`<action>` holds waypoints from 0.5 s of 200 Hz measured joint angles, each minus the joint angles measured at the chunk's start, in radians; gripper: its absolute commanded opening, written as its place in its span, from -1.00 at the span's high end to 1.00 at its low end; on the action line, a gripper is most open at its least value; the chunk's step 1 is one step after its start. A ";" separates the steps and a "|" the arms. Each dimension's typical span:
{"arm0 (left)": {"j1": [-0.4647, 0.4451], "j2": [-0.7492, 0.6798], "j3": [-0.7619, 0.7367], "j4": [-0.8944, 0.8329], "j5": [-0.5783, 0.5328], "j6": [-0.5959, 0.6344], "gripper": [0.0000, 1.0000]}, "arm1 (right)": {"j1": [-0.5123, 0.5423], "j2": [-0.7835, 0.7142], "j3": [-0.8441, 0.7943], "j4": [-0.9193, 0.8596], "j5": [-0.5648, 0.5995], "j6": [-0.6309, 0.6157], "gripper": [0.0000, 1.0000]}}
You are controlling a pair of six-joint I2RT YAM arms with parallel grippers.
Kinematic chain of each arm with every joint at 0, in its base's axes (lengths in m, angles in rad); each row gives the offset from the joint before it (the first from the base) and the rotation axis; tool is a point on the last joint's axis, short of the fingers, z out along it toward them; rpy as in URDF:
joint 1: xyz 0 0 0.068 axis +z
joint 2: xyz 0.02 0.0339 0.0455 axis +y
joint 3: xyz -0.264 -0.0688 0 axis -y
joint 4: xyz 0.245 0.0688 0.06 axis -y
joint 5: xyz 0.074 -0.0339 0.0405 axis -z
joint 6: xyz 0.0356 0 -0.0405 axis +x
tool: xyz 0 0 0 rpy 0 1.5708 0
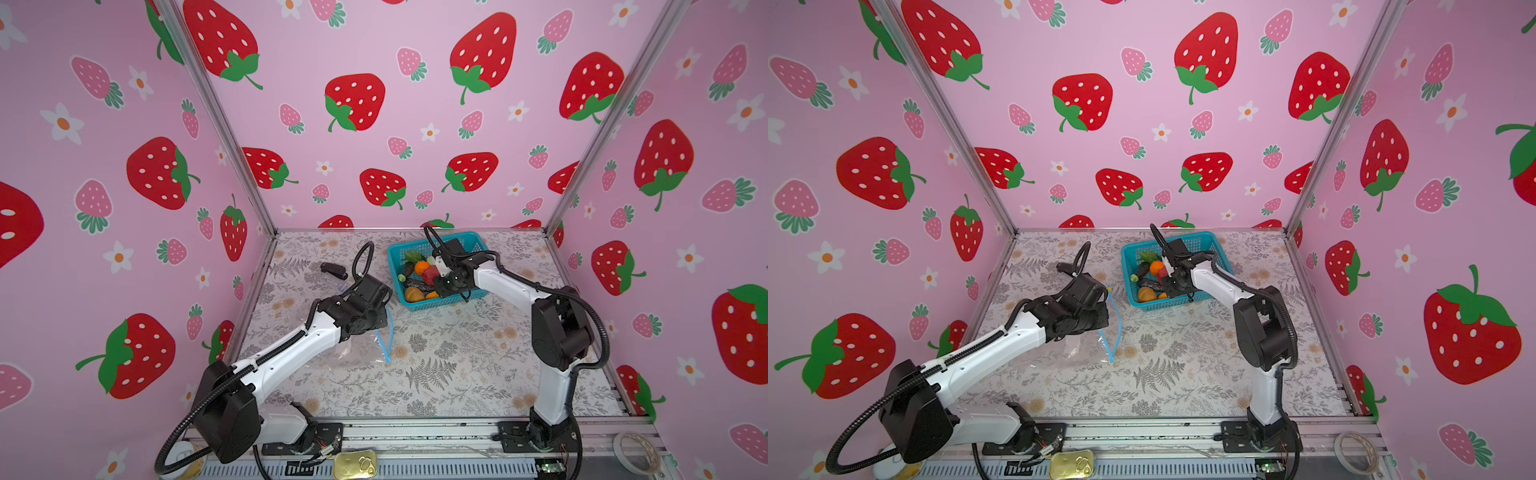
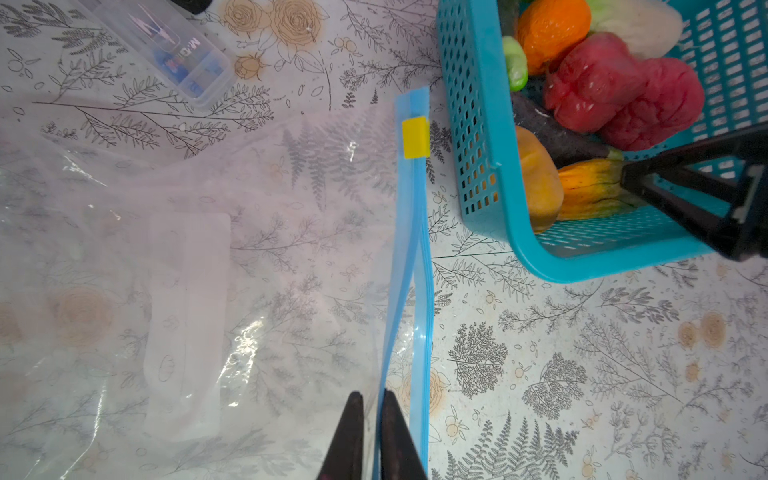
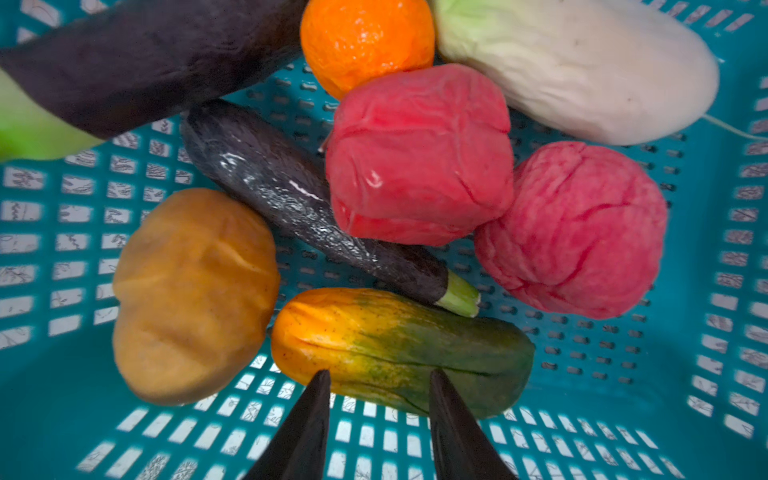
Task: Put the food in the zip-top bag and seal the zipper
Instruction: 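Lower the right gripper into the basket around the red pepper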
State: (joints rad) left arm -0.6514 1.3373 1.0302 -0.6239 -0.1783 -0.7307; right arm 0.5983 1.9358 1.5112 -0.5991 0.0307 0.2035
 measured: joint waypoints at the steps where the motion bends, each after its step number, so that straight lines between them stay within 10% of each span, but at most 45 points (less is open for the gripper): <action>1: 0.000 0.000 0.000 0.000 0.000 0.000 0.74 | -0.001 0.000 0.000 -0.001 0.001 0.000 0.15; 100: 0.000 0.000 0.000 0.023 0.012 0.000 0.75 | -0.097 -0.053 -0.100 0.007 0.071 0.006 0.15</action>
State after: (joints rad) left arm -0.6518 1.3373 1.0302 -0.6014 -0.1665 -0.7307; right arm 0.5018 1.8824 1.4109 -0.5919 0.1017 0.2092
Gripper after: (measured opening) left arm 0.126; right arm 0.426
